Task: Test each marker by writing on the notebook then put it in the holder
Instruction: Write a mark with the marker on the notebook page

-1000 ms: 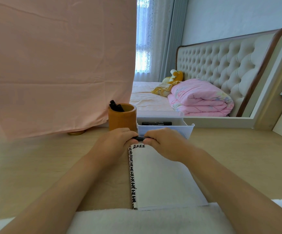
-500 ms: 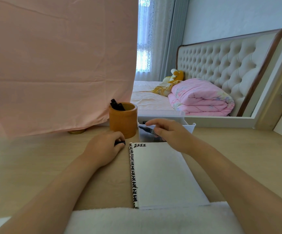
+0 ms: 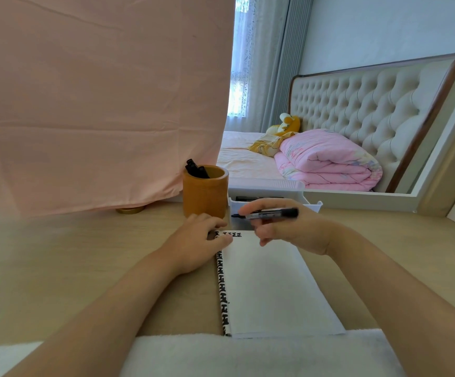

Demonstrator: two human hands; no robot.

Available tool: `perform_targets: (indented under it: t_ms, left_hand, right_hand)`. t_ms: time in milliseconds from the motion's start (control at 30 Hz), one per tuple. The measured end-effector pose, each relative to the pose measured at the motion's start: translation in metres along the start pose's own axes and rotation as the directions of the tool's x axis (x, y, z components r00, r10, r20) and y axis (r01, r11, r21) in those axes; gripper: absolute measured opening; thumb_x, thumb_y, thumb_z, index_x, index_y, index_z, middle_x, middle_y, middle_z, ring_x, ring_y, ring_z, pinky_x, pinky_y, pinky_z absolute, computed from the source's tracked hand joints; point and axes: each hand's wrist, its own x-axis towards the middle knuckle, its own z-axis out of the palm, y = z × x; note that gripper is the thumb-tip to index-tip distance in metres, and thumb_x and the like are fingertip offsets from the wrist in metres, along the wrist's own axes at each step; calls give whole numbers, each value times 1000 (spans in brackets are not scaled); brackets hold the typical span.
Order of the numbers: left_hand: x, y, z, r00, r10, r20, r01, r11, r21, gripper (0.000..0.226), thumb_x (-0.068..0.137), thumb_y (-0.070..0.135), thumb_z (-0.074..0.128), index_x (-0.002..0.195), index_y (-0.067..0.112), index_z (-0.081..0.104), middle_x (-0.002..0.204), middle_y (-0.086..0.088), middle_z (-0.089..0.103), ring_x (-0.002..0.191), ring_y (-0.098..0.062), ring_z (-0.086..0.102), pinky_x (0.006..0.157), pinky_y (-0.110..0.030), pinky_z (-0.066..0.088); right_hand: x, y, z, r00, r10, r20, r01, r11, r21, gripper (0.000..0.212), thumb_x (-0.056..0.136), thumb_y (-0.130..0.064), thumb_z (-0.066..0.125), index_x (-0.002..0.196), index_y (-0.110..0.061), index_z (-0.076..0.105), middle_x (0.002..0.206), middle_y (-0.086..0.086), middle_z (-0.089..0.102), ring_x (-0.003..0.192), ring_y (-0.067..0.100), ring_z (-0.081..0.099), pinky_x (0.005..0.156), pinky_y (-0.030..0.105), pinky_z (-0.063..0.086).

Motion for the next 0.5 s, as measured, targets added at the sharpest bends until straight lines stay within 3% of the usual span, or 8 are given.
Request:
perform_targets:
  t_ms: [67,100,200,300,400,500]
  left_hand:
    - [0,1,1,999,-1,40,1,1000,-11,46,92,54,54,135,36,52,132,14,49,124,-6,34,105,-35,35]
    - [-1,1,2,999,-2,54,3,1000,-8,47,91,54,56,135,37,51,132,13,48,125,-6,33,106,-36,34]
    - [0,2,3,998,-12,58,12,1000,1,49,88,52,60,135,39,51,131,12,47,125,-8,32,106,-36,34]
    - [0,3,4,998,-20,53,20,1000,1,49,87,51,62,133,40,52,125,12,46,124,-9,33,106,-36,34]
    - [1,3,5,998,-34,50,34,999,0,49,85,51,63,132,40,53,125,12,46,124,-10,33,106,-36,34]
    - [1,3,6,998,-46,37,46,999,7,49,85,54,62,132,41,53,129,10,47,125,-11,34,103,-34,34]
  right_hand:
    - [1,3,2,996,40,-80,-27,986,166,11,93,-16,61,98,-13,69,73,5,53,64,21,51,61,34,49]
    - [2,5,3,989,59,-136,-29,977,214,14,97,-18,56,93,-12,68,69,7,49,57,22,48,54,32,43]
    - [6,15,5,948,79,-307,-38,990,135,21,102,-9,44,100,-10,65,70,15,59,53,27,57,43,24,36]
    - [7,25,11,918,56,-392,-64,998,-6,12,95,-3,56,96,-11,65,75,18,68,56,24,62,42,24,38]
    - [13,31,15,885,8,-465,-99,980,-173,10,87,-5,66,80,-11,62,61,11,67,49,18,55,51,27,44]
    - [15,31,19,871,3,-491,-117,972,-202,12,86,-7,66,75,-9,61,63,7,69,47,20,57,52,28,46]
